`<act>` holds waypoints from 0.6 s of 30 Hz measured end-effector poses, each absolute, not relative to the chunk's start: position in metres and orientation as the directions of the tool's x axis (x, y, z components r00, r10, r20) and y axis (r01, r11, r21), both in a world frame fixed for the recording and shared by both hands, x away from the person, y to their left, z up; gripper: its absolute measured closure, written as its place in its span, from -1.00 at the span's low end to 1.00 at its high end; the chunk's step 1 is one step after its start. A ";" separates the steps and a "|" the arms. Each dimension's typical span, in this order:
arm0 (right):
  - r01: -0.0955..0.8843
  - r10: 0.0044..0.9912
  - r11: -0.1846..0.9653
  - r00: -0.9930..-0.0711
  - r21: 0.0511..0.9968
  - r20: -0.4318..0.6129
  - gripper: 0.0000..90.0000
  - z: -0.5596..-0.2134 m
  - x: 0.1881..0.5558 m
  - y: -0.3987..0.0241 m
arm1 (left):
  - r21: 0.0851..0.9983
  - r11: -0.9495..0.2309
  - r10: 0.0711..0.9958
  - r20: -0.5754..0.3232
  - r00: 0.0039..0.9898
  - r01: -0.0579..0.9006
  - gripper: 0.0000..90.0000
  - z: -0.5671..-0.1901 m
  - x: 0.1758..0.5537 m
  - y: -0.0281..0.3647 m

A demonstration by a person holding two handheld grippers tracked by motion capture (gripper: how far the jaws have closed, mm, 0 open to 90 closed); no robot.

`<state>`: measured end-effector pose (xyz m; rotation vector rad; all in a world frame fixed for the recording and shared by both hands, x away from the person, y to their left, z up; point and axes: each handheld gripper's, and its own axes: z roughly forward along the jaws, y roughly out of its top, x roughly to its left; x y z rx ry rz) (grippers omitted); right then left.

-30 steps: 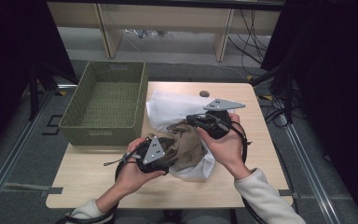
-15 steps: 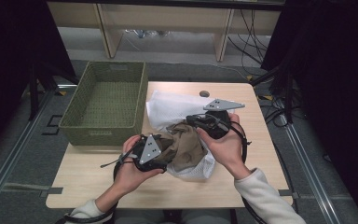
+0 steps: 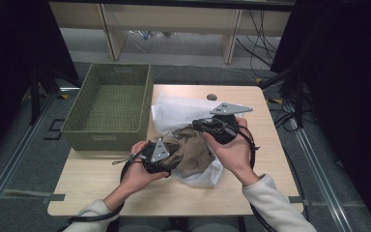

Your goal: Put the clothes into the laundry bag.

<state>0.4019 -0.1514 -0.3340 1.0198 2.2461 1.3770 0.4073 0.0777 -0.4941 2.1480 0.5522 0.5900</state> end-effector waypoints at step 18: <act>0.411 0.686 0.278 -0.718 0.868 0.120 0.99 -0.332 0.392 -0.140 | 0.943 -0.310 0.580 0.085 0.810 0.123 0.96 -0.448 0.394 0.062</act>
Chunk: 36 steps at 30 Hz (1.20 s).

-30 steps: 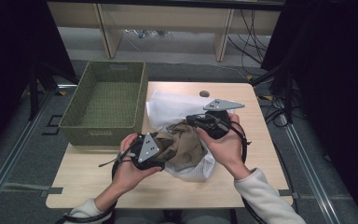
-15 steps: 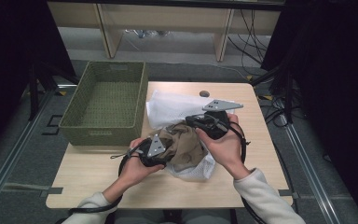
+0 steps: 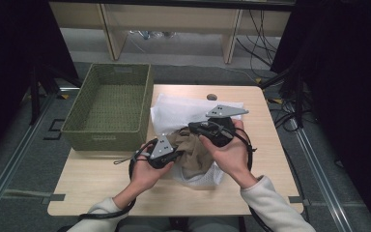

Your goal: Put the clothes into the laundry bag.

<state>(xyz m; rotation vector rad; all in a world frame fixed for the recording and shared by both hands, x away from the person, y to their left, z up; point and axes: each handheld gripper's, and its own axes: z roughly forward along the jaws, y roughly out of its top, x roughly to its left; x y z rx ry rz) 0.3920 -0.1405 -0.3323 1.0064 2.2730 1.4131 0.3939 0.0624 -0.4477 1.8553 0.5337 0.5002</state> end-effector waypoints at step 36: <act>0.325 0.660 0.268 -0.748 0.907 0.073 0.99 -0.312 0.376 -0.142 | 0.970 -0.239 0.606 0.184 0.774 -0.044 0.96 -0.389 0.372 0.053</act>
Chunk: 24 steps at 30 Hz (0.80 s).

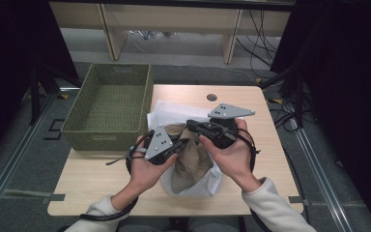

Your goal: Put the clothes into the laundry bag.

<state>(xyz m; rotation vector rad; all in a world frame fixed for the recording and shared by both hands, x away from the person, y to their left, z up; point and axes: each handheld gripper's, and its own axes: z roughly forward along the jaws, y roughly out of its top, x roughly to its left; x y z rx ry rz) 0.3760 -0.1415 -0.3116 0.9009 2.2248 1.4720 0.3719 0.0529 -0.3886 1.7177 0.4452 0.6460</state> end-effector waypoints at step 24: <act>0.365 0.683 0.267 -0.725 0.892 0.092 0.99 -0.324 0.390 -0.148 | 0.931 -0.354 0.559 0.139 0.818 0.084 0.65 -0.450 0.422 0.013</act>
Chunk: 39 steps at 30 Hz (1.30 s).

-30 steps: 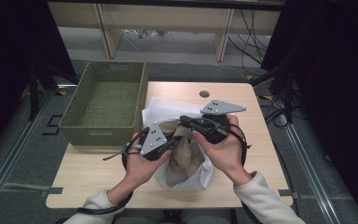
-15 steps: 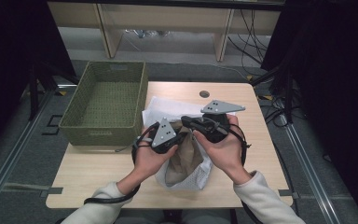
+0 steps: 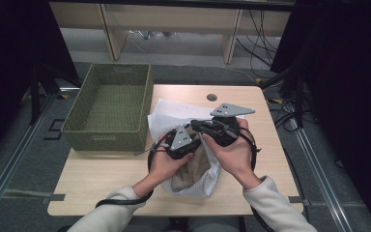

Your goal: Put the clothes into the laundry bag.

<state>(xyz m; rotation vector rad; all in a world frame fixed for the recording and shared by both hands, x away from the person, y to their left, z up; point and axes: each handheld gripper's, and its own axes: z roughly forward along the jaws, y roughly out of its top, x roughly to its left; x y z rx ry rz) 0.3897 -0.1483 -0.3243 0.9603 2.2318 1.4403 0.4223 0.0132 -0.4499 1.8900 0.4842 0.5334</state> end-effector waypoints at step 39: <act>0.376 0.684 0.284 -0.724 0.882 0.088 0.99 -0.325 0.390 -0.148 | 0.929 -0.368 0.624 0.213 0.752 0.042 -0.33 -0.448 0.369 0.091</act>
